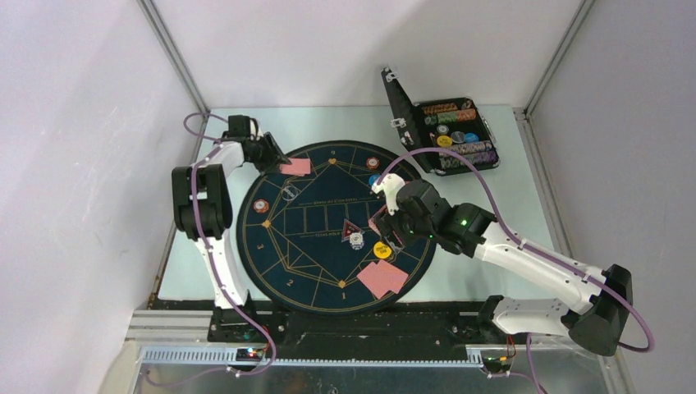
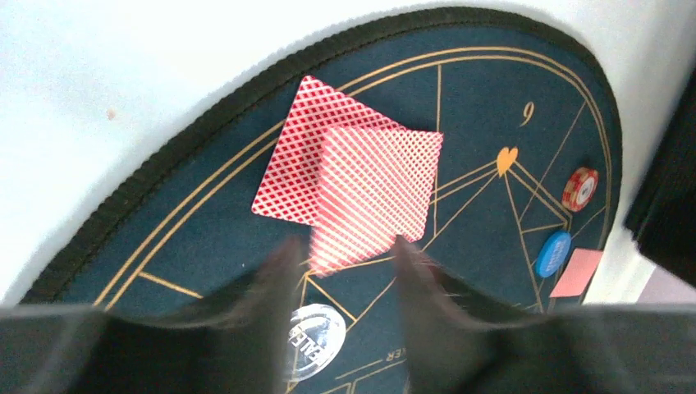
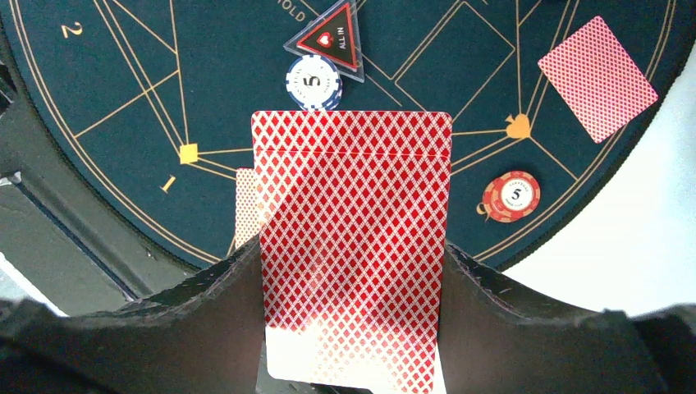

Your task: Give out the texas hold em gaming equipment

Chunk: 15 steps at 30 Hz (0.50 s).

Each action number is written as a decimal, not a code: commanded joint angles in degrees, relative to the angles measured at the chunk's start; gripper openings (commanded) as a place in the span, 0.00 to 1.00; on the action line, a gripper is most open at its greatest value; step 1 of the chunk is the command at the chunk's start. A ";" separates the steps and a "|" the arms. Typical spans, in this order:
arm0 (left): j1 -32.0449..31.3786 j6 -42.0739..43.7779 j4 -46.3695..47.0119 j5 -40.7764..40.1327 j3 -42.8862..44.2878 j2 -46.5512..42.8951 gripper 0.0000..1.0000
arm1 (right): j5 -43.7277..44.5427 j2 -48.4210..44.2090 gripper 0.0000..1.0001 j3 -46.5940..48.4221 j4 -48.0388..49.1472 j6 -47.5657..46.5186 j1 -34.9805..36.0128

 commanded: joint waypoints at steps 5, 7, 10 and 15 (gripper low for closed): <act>0.18 3.55 -6.27 -9.54 1.45 -7.89 0.79 | 0.88 -1.50 0.00 0.98 2.08 0.39 -0.19; 0.15 3.50 -6.99 -11.07 0.73 -11.48 0.97 | 0.75 -1.29 0.00 1.00 2.00 0.40 -0.11; 0.16 2.50 -5.49 -8.70 -3.52 -19.17 1.00 | 0.58 -0.99 0.00 0.98 1.95 0.41 -0.03; -1.69 -3.26 8.18 7.21 -18.17 -35.76 1.00 | -0.14 -0.25 0.00 0.99 2.24 -0.12 0.59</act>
